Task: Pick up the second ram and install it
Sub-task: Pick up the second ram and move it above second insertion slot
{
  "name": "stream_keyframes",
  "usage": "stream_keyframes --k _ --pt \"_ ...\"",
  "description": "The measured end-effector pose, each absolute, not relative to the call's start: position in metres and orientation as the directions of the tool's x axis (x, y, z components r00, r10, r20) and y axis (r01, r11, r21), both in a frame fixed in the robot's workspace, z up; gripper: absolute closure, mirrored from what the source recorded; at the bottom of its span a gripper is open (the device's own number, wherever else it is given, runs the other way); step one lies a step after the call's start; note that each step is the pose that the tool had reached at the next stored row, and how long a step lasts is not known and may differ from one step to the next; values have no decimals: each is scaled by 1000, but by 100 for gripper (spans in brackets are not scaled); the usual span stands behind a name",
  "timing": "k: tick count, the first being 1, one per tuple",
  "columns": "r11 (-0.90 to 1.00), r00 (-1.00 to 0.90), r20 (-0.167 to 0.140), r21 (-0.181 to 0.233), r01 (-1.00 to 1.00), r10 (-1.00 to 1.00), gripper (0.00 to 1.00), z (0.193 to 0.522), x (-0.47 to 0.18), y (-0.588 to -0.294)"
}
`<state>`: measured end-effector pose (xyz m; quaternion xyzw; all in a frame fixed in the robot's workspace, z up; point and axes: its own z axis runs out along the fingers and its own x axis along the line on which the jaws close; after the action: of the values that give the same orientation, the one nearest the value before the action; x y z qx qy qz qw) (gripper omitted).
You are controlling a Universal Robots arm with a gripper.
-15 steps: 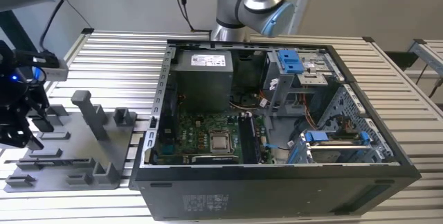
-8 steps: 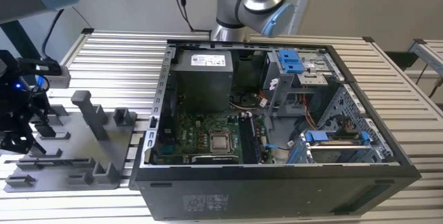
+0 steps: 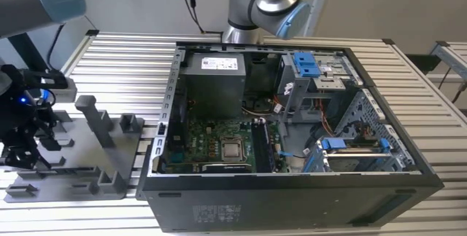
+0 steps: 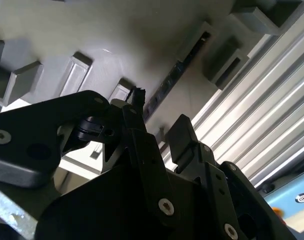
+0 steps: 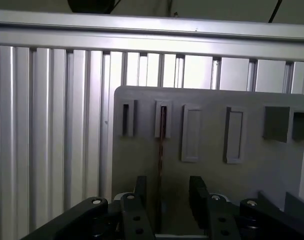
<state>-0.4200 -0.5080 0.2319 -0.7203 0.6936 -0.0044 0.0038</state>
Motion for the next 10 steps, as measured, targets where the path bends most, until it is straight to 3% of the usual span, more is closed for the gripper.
stream_keyframes --k 10 --pt "-61 61 1 -11 -998 -998 52 215 -421 -509"
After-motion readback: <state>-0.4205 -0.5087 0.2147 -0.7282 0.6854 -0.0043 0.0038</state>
